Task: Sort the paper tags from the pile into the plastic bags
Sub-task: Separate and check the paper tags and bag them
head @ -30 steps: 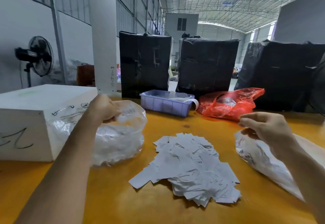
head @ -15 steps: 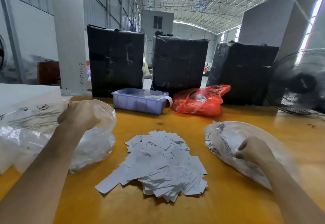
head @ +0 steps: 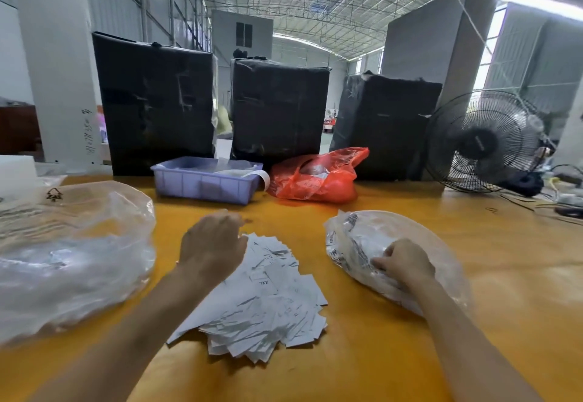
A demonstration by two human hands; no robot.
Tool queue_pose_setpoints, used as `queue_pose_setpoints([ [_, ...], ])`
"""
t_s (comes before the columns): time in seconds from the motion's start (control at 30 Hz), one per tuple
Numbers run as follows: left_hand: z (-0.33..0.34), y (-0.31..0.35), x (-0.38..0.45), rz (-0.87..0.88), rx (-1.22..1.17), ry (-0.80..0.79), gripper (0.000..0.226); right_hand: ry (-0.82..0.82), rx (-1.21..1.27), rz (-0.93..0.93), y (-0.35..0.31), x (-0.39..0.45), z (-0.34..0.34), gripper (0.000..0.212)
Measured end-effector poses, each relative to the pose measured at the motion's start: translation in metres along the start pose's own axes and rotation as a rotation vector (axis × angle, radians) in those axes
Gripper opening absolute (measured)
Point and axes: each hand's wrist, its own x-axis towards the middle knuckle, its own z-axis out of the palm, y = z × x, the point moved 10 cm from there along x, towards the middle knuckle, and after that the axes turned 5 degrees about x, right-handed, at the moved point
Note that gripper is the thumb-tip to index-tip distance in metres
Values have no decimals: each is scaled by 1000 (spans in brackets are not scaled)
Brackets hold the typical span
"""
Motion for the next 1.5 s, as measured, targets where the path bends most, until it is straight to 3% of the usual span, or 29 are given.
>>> queue_pose_setpoints([
  [0.07, 9, 11, -5, 53, 13, -19, 31, 48, 116, -12, 2, 0, -5, 22],
  [0.23, 14, 19, -8, 104, -19, 5, 30, 114, 220, -4, 4, 7, -14, 48],
  [0.33, 15, 17, -8, 99, -69, 8, 30, 108, 199, -28, -2, 9, -17, 40],
  [0.43, 15, 15, -8, 88, -106, 8, 30, 205, 192, -68, -7, 10, -30, 39],
  [0.5, 15, 15, -9, 87, -137, 8, 28, 306, 292, -98, -11, 6, -46, 35],
  [0.57, 15, 15, -9, 89, -160, -1, 28, 336, 481, -125, -19, 2, -58, 16],
  [0.67, 16, 17, -8, 95, -258, -20, 25, 196, 873, -155, -44, -7, -62, 18],
  [0.77, 22, 15, -7, 12, -636, -99, 27, -214, 1139, -198, -92, -28, -39, 16],
  [0.83, 36, 18, -11, -128, -1000, -275, 43, -441, 1068, -295, -126, -51, -19, 11],
  [0.9, 52, 26, -19, -259, -1246, -474, 62, -555, 972, -361, -150, -73, 2, 11],
  [0.97, 61, 31, -24, -328, -1369, -602, 74, -600, 925, -371, -162, -88, 22, 10],
  [1.03, 62, 32, -25, -284, -1380, -653, 69, -597, 934, -336, -164, -94, 38, 11],
  [1.13, 59, 31, -24, -176, -1318, -630, 52, -569, 966, -255, -157, -95, 54, 13],
  [1.33, 70, 5, -23, -304, -1248, -475, 10, -667, 987, -244, -164, -107, 78, 29],
  [1.4, 70, -11, -19, -365, -1179, -398, 12, -535, 890, -298, -160, -96, 73, 29],
  [1.5, 71, -30, -17, -453, -1172, -324, 8, -287, 448, -489, -151, -86, 67, 21],
])
